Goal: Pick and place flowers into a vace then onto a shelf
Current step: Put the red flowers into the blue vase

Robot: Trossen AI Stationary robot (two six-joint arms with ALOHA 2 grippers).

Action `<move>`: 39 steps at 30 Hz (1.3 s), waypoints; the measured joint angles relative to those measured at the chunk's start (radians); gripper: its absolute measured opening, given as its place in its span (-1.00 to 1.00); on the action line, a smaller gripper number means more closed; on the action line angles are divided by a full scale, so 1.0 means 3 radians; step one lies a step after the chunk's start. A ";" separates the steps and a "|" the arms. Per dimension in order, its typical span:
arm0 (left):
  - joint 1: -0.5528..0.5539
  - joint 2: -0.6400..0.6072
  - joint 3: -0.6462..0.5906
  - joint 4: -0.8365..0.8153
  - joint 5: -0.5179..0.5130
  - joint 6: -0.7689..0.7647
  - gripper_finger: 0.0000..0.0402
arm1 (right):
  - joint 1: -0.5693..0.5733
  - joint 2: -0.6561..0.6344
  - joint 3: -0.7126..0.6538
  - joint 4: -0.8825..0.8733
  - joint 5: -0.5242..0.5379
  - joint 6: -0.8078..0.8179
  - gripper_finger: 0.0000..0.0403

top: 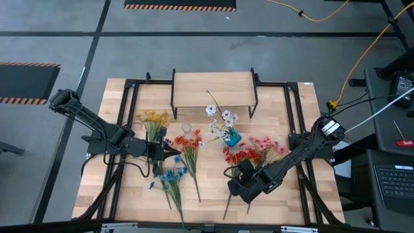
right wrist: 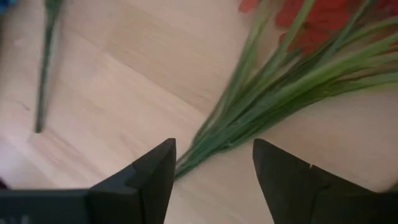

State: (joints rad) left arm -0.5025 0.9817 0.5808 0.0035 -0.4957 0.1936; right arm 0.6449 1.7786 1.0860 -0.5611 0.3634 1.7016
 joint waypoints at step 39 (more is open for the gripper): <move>0.0000 -0.0001 0.0000 0.0002 0.0000 0.0003 -0.98 | -0.0159 0.0271 -0.0070 0.0078 0.0053 0.0041 0.07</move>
State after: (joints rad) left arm -0.5026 0.9813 0.5808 0.0040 -0.4957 0.1944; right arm 0.5972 1.8600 1.0650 -0.5376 0.3792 1.7140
